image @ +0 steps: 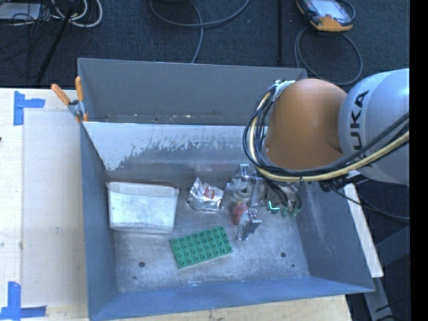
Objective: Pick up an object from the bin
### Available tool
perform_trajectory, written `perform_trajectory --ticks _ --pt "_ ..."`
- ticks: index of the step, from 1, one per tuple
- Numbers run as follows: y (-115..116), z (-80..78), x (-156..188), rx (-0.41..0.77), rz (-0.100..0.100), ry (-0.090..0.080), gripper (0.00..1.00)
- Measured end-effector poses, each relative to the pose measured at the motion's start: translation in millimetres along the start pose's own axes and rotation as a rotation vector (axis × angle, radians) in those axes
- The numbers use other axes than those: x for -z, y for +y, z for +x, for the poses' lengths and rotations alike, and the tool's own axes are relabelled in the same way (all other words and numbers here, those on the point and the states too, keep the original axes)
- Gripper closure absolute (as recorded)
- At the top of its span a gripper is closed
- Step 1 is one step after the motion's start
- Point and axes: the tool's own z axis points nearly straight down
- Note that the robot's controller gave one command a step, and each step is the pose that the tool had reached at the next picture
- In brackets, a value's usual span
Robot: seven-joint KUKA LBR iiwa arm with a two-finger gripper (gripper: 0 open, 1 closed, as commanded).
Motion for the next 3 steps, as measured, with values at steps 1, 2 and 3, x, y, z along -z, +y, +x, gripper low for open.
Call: perform_trajectory --ticks 1,2,3 --pt "-56 -40.0 -125 0.145 -0.003 -0.012 0.00" --pt "-56 -43.3 -120 0.143 0.000 -0.026 1.00" --pt "-56 -57.5 24 0.152 0.002 -0.019 1.00"
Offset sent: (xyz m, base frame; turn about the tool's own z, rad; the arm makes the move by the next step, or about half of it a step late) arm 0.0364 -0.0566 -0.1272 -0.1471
